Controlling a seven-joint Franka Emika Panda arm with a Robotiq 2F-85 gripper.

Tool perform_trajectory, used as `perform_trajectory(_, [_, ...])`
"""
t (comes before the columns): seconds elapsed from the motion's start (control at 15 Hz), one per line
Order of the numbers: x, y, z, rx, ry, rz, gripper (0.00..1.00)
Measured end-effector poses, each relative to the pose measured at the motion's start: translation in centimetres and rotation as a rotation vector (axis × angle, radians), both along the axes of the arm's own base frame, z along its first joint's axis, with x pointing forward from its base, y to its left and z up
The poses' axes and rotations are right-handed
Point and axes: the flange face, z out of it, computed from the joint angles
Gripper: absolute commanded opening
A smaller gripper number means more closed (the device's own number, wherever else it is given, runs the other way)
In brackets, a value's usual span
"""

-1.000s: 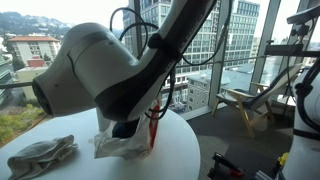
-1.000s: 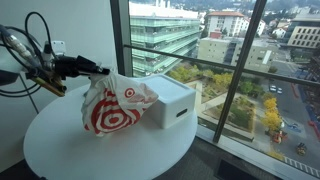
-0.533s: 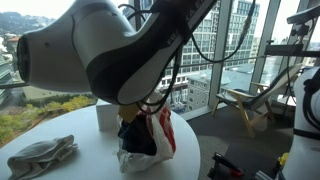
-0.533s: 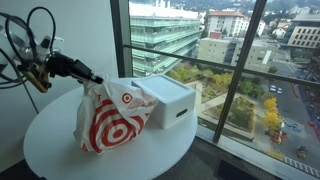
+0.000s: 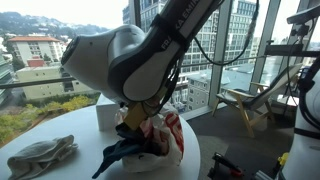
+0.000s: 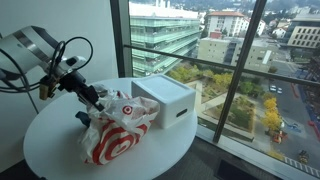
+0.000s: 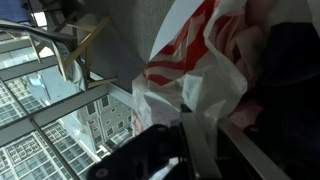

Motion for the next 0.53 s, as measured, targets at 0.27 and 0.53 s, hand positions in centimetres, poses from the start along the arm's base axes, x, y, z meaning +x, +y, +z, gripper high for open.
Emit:
perform_trajectory(0.27, [0.2,0.3,1.1,0.185,0.144,0.022,0.77])
perform_trajectory(0.53, [-0.7,2.1,2.2,0.327,0.257,0.073,1.0])
